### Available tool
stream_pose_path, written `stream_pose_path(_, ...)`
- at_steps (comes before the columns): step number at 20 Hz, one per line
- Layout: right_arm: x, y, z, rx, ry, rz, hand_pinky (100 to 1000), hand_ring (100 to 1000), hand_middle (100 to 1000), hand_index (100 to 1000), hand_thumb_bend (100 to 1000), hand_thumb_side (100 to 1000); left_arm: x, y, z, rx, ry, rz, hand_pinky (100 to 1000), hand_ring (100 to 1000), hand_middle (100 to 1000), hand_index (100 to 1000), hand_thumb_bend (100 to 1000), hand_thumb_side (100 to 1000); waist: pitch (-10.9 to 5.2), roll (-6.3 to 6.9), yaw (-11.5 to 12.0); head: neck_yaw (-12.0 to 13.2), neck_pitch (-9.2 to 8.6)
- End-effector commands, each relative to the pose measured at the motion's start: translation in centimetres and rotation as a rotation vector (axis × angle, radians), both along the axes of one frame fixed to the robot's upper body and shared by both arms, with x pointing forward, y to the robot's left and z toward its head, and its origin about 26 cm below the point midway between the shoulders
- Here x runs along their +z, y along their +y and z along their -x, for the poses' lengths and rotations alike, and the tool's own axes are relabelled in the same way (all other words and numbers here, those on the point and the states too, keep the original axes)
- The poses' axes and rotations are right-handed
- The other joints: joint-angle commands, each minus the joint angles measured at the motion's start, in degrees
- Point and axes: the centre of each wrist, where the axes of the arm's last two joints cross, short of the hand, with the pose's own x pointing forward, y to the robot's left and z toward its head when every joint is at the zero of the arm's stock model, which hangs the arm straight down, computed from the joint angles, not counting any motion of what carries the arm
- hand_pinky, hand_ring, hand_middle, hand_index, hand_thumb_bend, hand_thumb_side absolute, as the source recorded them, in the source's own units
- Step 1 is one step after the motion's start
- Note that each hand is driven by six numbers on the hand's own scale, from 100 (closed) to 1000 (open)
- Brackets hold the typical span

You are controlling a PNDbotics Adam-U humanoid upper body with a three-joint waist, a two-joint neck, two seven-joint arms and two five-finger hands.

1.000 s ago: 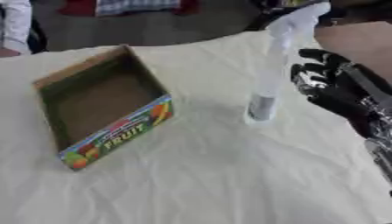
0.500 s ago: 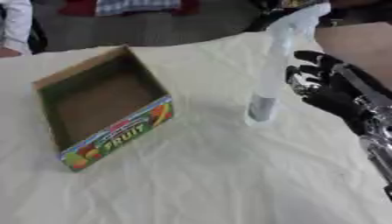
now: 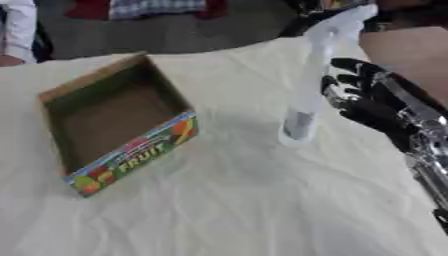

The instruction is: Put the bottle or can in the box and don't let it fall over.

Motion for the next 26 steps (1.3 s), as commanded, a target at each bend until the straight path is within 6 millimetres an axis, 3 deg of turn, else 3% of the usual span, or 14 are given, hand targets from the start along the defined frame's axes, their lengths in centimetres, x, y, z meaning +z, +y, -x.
stream_pose_path(1, 0.8, -0.2, -0.1, -0.003, -0.023, 0.011, 1000, 1000, 1000, 925, 100, 460, 0.9, -0.1, 0.1, -0.015, -0.031, -0.018, 1000, 1000, 848, 739, 453, 484, -0.64, -0.1, 0.2, -0.4, -1.02)
stream_pose_path(26, 2.3, 0.1, -0.9, -0.009, -0.058, -0.014, 1000, 1000, 1000, 918, 100, 495, 1.0, -0.4, 0.0, -0.029, -0.036, -0.013, 1000, 998, 842, 738, 446, 491, 0.99, 0.32, 1.3, -2.0, -2.86)
